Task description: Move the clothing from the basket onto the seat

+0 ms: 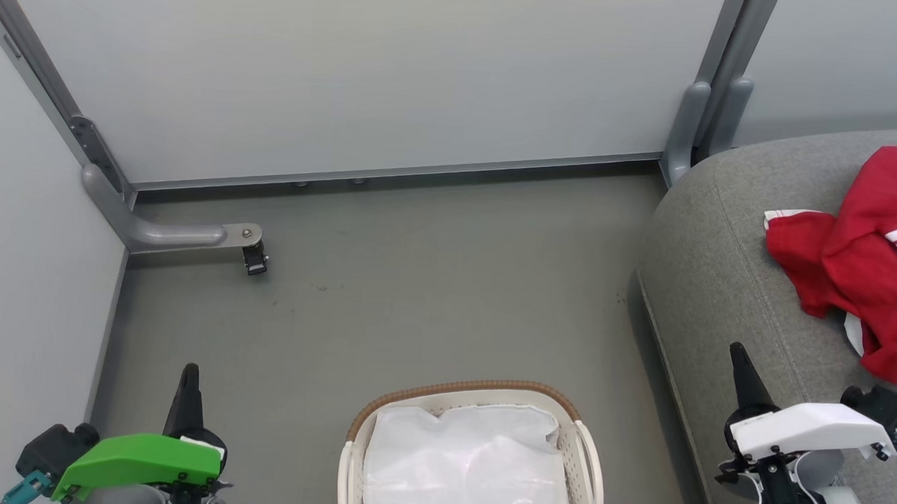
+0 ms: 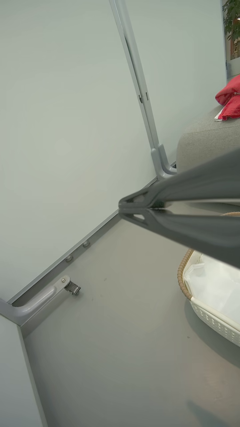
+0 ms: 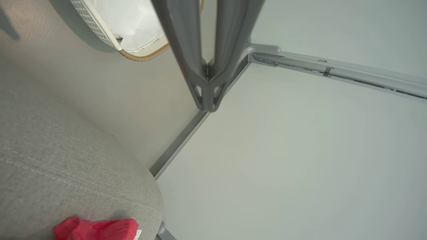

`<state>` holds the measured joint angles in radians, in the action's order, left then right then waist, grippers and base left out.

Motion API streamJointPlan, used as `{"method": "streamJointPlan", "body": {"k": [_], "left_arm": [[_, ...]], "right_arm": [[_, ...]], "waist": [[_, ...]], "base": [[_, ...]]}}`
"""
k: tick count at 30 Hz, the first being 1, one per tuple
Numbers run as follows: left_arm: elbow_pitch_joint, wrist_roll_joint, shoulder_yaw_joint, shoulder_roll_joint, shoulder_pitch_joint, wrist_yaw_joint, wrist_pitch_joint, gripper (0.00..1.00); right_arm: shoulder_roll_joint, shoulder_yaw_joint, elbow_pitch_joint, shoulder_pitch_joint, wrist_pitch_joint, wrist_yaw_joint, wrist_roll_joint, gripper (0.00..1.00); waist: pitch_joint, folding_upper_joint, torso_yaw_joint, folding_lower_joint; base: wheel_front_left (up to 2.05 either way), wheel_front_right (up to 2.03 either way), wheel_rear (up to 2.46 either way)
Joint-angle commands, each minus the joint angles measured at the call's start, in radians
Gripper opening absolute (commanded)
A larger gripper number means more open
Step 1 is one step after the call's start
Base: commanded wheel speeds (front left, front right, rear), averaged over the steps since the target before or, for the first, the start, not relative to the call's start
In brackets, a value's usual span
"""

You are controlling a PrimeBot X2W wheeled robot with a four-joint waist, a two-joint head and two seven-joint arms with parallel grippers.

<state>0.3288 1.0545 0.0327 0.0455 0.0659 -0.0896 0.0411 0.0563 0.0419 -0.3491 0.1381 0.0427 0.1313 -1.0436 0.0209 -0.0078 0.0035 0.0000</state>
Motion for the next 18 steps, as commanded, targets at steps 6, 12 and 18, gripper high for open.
{"method": "streamJointPlan", "body": {"k": [6, 12, 18], "left_arm": [[-0.022, 0.075, 0.015, 0.005, 0.03, -0.011, -0.021, 0.0], [-0.029, 0.132, 0.023, 0.005, 0.033, -0.016, -0.037, 0.0], [-0.035, 0.188, 0.031, 0.005, 0.036, -0.018, -0.052, 0.0]], "right_arm": [[0.003, 0.013, 0.025, -0.001, -0.023, 0.0, -0.079, 0.0], [0.002, 0.021, 0.034, -0.004, -0.039, 0.0, -0.136, 0.0], [0.001, 0.028, 0.043, -0.007, -0.055, 0.0, -0.192, 0.0]], "waist": [[-0.002, 0.0038, 0.0, 0.0], [-0.003, 0.0041, -0.001, 0.0], [-0.005, 0.0045, -0.001, 0.0]], "base": [[0.0, 0.0, 0.0], [0.0, 0.0, 0.0], [0.0, 0.0, 0.0]]}}
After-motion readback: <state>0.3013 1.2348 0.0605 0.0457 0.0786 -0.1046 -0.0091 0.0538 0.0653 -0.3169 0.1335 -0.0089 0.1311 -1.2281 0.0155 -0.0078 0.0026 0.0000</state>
